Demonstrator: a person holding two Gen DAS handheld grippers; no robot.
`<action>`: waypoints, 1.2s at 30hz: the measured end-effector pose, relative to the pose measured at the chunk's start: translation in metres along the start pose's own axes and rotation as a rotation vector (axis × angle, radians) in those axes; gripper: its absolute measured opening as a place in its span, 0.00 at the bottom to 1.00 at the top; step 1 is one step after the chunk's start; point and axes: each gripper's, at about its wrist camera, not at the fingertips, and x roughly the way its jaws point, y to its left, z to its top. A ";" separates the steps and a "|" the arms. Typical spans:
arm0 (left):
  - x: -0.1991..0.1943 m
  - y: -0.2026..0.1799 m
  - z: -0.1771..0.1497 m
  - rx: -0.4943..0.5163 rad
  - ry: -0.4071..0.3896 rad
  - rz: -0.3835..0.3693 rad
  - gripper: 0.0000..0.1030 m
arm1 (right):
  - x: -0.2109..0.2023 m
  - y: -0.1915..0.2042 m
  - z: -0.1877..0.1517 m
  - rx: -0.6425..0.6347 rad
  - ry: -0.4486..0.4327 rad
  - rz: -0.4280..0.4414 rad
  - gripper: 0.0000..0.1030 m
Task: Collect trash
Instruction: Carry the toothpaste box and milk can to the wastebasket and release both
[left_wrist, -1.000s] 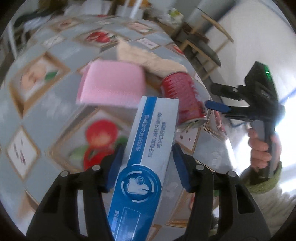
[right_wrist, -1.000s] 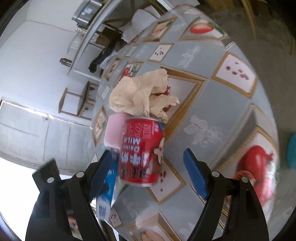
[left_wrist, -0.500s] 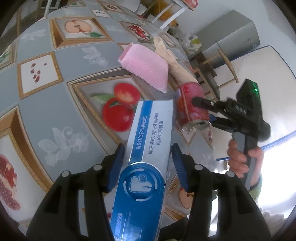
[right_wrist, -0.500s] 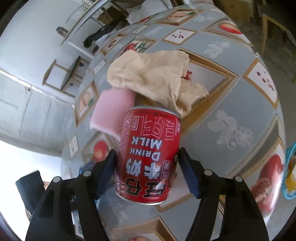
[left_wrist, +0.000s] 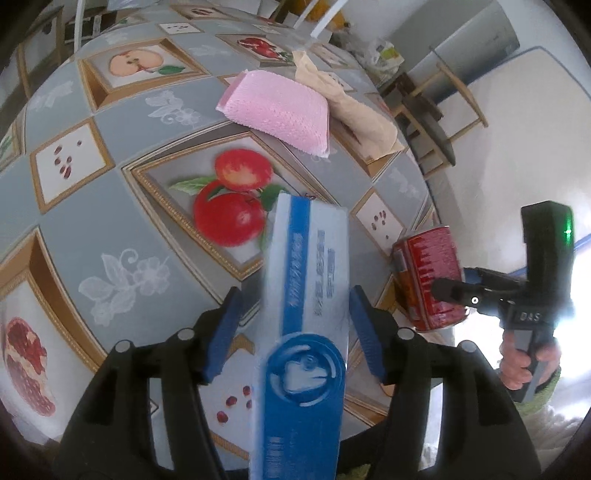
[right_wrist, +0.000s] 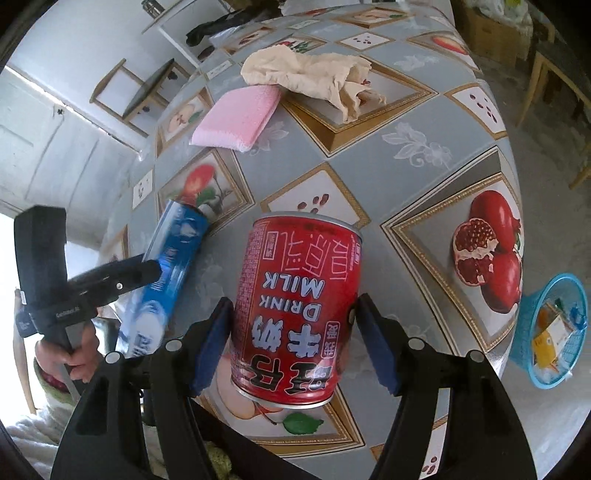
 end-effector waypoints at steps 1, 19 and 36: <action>-0.001 -0.001 -0.003 0.008 0.001 0.006 0.55 | 0.001 -0.001 0.001 0.004 0.000 0.006 0.65; 0.026 -0.023 0.021 0.121 0.007 0.098 0.47 | 0.030 -0.011 0.030 0.124 0.067 0.142 0.70; -0.034 -0.040 -0.007 0.091 -0.215 0.024 0.46 | 0.016 -0.029 0.014 0.224 -0.004 0.282 0.63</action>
